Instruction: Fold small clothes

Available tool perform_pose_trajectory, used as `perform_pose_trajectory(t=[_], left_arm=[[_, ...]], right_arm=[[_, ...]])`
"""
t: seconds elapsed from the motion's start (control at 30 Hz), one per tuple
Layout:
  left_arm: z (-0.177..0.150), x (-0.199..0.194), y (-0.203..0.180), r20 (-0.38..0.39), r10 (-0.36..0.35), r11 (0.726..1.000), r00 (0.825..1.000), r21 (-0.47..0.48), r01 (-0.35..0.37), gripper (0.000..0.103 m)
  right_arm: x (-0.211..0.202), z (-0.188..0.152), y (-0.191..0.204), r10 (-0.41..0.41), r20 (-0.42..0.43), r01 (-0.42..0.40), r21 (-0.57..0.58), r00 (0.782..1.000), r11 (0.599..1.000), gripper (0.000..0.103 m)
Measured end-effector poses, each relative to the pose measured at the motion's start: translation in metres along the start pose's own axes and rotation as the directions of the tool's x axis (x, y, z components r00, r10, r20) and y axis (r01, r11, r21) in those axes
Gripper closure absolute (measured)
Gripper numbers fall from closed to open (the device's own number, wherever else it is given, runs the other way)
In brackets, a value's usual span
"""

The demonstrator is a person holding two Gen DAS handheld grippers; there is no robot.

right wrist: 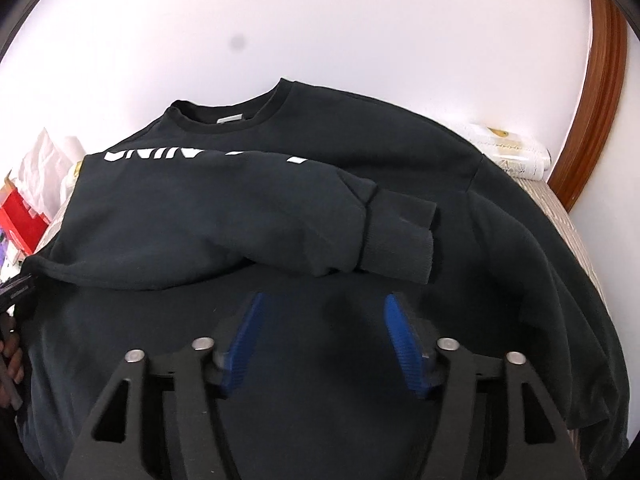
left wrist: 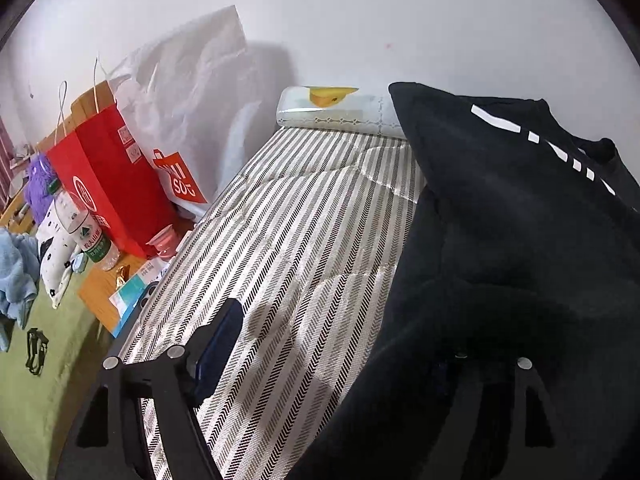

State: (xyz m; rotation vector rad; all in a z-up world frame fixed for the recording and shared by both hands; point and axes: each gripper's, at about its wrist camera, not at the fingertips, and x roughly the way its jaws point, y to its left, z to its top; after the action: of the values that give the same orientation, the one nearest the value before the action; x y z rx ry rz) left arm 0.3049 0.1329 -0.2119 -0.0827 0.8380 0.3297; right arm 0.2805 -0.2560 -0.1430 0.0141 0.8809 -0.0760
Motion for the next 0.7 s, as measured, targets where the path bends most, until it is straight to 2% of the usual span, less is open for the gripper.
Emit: perform_pose_trajectory(t=[0.1, 0.27, 0.33, 0.47, 0.57, 0.67, 0.7], left_arm=[[0.000, 0.001, 0.004, -0.014, -0.025, 0.999, 1.000, -0.023, 0.025, 0.022], [0.000, 0.002, 0.001, -0.021, -0.033, 0.999, 0.999, -0.025, 0.032, 0.021], [0.000, 0.003, -0.001, -0.021, -0.035, 0.999, 0.999, -0.019, 0.034, 0.021], [0.001, 0.004, -0.007, -0.021, -0.042, 0.999, 0.999, 0.006, 0.043, 0.021], [0.002, 0.003, -0.015, -0.014, -0.049, 0.998, 0.999, 0.045, 0.050, 0.021], [0.003, 0.001, -0.013, 0.004, -0.020, 0.999, 1.000, 0.030, 0.020, 0.021], [0.004, -0.001, -0.005, 0.020, -0.018, 1.000, 1.000, -0.012, 0.019, 0.021]], right_arm=[[0.009, 0.009, -0.009, -0.050, 0.010, 0.050, -0.004, 0.999, 0.999, 0.034], [0.028, 0.026, -0.027, -0.081, 0.007, 0.080, 0.026, 0.997, 0.996, 0.034], [0.039, 0.031, -0.033, -0.075, -0.003, 0.075, 0.050, 0.997, 0.996, 0.034], [0.066, 0.037, -0.039, -0.008, -0.044, 0.013, 0.104, 0.999, 0.994, 0.033], [0.082, 0.037, -0.033, -0.027, -0.049, 0.032, 0.101, 0.998, 0.994, 0.034], [0.075, 0.038, -0.025, -0.026, 0.006, 0.026, 0.058, 1.000, 0.998, 0.060], [0.071, 0.038, -0.025, -0.016, 0.024, 0.014, 0.051, 1.000, 0.999, 0.084]])
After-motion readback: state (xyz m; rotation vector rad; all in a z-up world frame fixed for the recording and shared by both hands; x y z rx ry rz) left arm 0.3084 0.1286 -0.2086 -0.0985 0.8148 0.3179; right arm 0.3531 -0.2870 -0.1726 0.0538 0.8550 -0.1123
